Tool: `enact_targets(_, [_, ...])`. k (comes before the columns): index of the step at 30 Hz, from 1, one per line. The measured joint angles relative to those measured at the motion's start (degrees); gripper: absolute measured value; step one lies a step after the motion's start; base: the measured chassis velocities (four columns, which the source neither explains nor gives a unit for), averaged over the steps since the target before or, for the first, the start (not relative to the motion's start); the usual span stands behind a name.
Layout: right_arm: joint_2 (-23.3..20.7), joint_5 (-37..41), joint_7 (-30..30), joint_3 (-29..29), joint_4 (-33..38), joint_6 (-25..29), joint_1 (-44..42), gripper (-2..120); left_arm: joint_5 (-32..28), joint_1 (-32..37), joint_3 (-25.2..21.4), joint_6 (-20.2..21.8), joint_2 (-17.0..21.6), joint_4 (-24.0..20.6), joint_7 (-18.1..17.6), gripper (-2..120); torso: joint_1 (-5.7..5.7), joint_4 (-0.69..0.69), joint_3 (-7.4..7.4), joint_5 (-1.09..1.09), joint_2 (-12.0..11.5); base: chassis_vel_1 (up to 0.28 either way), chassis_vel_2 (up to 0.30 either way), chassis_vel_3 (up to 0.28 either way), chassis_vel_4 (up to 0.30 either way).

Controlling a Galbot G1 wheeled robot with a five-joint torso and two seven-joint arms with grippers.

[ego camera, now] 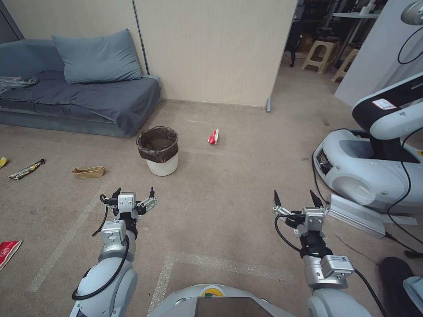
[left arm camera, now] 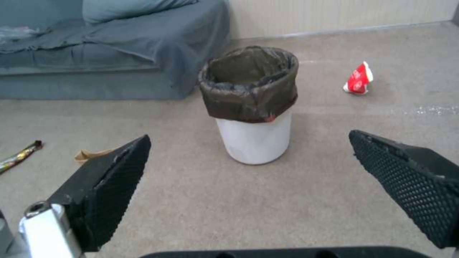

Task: Pick up the trash bin, then pick up the garbage from the floor and place it into the trash bin.

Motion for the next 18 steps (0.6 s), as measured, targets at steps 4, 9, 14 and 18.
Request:
enact_targets(4, [-0.01, -0.01, -0.13, 0.01, 0.02, 0.18, -0.05, 100, 0.07, 0.00, 0.01, -0.03, -0.04, 0.08, 0.01, 100, 0.00, 0.00, 0.00, 0.00, 0.00, 0.000, 0.000, 0.000, 0.000])
enact_targets(9, [-0.03, -0.01, -0.37, 0.02, -0.02, 0.47, -0.02, 100, 0.18, 0.00, 0.05, -0.06, -0.10, 0.19, 0.02, 100, 0.00, 0.00, 0.00, 0.01, 0.00, -0.042, 0.030, 0.036, -0.043])
enact_targets(14, [-0.05, -0.02, -0.31, 0.03, 0.08, 0.43, -0.18, 100, 0.45, -0.01, 0.14, -0.09, -0.14, 0.34, 0.02, 100, 0.00, 0.00, 0.00, 0.00, 0.00, -0.125, 0.137, 0.134, -0.131])
enact_targets(18, [-0.06, -0.02, -0.33, 0.04, 0.08, 0.44, -0.17, 100, 0.60, -0.05, 0.16, -0.12, -0.16, 0.39, 0.02, 100, 0.00, 0.00, 0.00, 0.00, 0.00, -0.174, 0.170, 0.174, -0.181])
